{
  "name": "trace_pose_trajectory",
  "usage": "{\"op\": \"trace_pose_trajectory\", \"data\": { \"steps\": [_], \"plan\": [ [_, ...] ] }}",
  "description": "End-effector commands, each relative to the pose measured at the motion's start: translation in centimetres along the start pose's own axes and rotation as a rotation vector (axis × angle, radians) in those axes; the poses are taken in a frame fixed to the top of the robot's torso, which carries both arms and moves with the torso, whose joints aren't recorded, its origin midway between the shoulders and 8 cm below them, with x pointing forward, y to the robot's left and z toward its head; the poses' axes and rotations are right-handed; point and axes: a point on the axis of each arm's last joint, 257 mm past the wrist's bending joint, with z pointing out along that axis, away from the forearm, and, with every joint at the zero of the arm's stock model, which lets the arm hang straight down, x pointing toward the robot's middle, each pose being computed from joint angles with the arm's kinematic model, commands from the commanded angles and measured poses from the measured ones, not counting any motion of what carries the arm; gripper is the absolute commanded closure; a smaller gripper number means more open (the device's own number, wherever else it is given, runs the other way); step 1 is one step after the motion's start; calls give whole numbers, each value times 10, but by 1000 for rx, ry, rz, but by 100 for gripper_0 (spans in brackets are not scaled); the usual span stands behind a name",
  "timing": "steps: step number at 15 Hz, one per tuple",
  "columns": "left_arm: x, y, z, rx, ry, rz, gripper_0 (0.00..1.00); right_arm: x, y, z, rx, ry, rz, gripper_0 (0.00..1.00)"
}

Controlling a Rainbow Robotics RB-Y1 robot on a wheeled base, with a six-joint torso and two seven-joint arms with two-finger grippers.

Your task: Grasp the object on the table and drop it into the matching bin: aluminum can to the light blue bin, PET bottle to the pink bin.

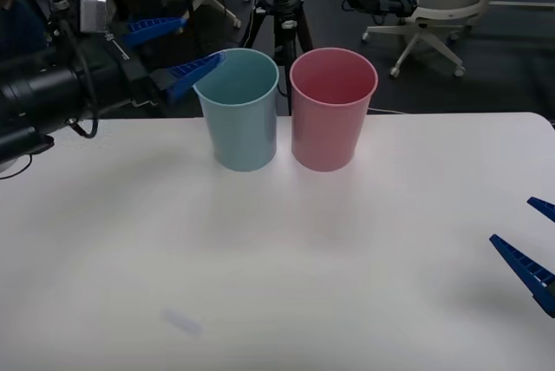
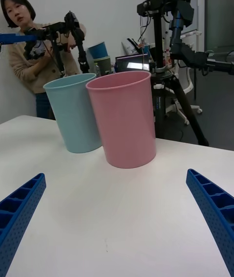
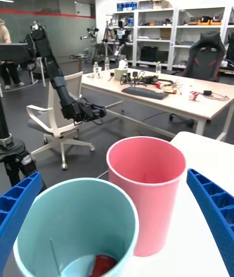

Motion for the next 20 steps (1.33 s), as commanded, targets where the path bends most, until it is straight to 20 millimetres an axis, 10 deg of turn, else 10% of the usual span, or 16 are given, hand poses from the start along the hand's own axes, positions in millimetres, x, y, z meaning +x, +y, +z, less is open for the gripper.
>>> {"op": "trace_pose_trajectory", "data": {
  "steps": [1, 20],
  "plan": [
    [0, -12, -19, -3, -19, -11, 0, 0, 0, 0, 0, 0, 0, 0],
    [144, -37, -172, -208, 87, -139, 0, 0, 0, 0, 0, 0, 0, 0]
  ]
}}
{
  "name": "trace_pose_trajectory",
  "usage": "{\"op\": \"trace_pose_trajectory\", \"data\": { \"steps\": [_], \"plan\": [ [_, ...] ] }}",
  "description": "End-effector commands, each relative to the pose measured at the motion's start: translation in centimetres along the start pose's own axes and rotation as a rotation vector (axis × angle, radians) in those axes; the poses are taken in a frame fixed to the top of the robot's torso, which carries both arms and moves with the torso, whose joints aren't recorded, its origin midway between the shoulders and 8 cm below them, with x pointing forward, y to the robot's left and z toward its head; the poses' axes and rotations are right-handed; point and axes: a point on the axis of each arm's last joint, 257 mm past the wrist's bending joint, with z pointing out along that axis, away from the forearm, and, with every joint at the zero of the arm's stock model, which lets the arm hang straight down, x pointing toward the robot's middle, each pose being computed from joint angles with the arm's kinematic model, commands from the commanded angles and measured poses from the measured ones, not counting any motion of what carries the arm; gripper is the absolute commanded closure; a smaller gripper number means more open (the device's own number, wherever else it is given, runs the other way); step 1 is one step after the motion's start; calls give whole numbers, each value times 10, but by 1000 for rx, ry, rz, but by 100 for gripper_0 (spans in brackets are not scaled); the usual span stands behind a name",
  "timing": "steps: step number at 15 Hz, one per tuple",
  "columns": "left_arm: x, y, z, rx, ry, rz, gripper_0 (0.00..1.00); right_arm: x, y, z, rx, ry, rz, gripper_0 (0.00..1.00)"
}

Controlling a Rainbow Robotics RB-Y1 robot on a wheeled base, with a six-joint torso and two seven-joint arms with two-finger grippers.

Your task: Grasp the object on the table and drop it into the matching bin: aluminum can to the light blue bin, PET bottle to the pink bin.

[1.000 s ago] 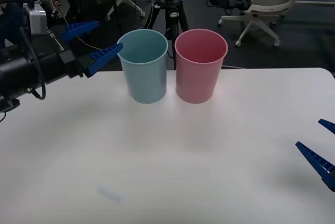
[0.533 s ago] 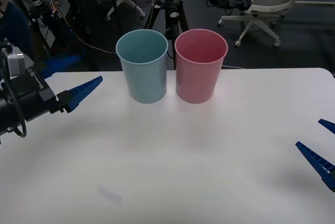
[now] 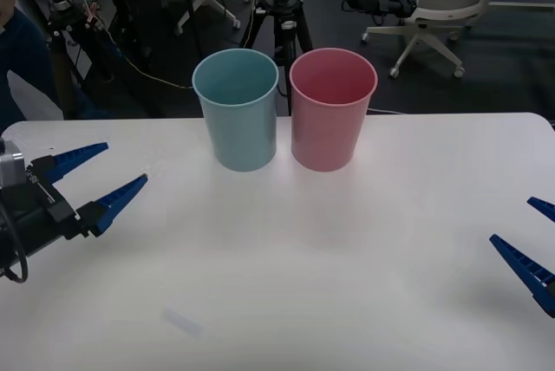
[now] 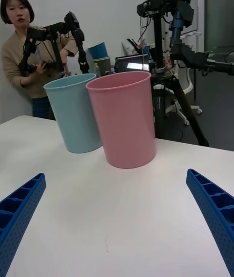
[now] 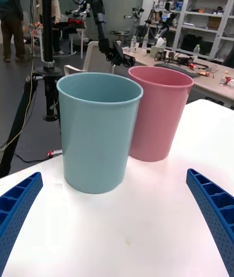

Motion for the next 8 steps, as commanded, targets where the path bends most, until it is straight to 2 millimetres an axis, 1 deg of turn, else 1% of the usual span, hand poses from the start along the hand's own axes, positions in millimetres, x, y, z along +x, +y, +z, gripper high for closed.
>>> {"op": "trace_pose_trajectory", "data": {
  "steps": [1, 3, 5, 8],
  "plan": [
    [20, -3, -22, -16, 22, 0, 0, 0, 0, 0, 0, 0, 0, 0],
    [36, -3, -45, -28, 64, 18, 0, 0, 0, 0, 0, 0, 0, 0],
    [47, -8, -64, -26, 89, 3, 0, 0, 0, 0, 0, 0, 0, 0],
    [57, -16, -88, -22, 113, -17, 0, 0, 0, 0, 0, 0, 0, 0]
  ]
}}
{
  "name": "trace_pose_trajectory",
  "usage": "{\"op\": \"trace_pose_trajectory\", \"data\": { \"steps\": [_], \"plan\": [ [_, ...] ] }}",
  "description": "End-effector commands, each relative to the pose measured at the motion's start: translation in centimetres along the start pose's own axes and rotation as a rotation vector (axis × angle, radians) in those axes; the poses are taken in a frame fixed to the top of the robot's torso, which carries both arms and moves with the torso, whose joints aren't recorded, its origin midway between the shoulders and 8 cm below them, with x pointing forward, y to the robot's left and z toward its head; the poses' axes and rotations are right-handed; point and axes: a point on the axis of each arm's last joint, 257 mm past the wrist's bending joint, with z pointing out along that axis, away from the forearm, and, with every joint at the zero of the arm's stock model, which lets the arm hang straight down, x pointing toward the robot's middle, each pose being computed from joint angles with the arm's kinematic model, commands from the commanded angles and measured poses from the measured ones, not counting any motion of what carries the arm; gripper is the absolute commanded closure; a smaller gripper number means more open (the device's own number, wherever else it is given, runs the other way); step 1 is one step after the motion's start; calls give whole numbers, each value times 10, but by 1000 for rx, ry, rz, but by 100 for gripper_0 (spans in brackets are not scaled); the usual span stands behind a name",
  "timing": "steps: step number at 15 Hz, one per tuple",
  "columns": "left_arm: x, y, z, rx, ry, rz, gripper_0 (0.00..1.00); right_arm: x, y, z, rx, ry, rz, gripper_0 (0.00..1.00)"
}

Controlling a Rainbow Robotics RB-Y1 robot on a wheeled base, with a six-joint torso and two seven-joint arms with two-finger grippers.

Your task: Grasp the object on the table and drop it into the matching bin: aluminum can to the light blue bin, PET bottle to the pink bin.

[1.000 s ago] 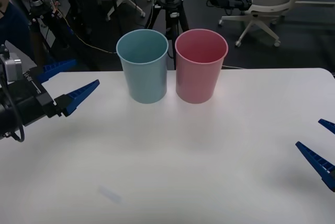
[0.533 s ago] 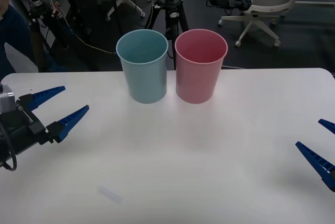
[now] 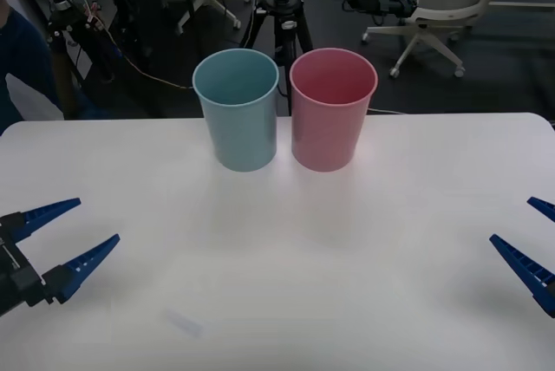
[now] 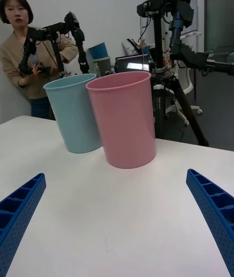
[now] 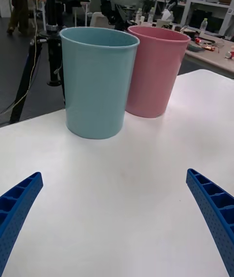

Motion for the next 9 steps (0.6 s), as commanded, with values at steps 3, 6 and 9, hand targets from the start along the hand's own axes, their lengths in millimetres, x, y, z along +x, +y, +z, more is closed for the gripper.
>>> {"op": "trace_pose_trajectory", "data": {
  "steps": [3, 6, 9],
  "plan": [
    [8, -6, -30, 4, 16, -12, 0, 0, 0, 0, 0, 0, 0, 0],
    [5, 1, -41, -40, -17, -19, 0, 0, 0, 0, 0, 0, 0, 0],
    [6, 0, -42, -40, -17, -14, 0, 0, 0, 0, 0, 0, 0, 0]
  ]
}}
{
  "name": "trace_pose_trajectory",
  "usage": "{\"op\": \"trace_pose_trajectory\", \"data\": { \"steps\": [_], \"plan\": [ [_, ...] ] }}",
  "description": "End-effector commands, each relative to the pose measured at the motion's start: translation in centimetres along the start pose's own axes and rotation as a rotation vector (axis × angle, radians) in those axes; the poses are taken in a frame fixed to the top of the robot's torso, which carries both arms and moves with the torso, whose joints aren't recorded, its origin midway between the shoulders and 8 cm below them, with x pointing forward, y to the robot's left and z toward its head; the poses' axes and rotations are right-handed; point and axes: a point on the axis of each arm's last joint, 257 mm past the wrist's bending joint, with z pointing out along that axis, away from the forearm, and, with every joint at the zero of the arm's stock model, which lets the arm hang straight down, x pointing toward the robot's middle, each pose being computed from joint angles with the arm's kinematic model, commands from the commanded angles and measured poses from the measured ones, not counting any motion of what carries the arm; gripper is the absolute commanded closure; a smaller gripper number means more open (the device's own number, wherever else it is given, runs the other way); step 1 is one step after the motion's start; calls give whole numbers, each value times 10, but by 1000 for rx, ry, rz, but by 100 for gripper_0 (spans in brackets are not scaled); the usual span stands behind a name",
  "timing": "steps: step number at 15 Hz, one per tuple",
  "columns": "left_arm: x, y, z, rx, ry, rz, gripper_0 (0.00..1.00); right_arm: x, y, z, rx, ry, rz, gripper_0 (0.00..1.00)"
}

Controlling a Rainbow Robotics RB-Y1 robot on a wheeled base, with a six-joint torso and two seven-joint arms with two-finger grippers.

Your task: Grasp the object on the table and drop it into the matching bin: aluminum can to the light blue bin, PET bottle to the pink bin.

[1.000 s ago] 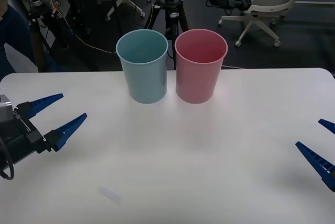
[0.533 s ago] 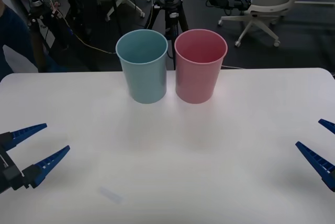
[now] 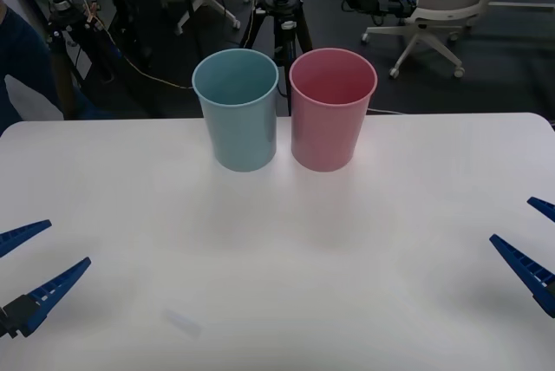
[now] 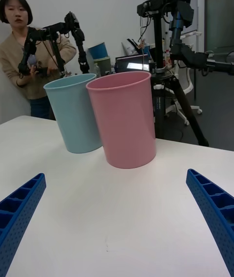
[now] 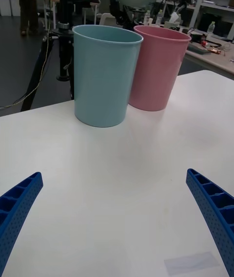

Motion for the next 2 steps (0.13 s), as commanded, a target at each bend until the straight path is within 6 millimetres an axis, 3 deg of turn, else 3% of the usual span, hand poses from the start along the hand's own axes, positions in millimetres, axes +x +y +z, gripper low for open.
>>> {"op": "trace_pose_trajectory", "data": {
  "steps": [1, 2],
  "plan": [
    [0, -1, 0, 2, 0, 3, 0, 0, 0, 0, 0, 0, 0, 0],
    [2, -1, -2, -2, 4, -2, 0, 0, 0, 0, 0, 0, 0, 0]
  ]
}}
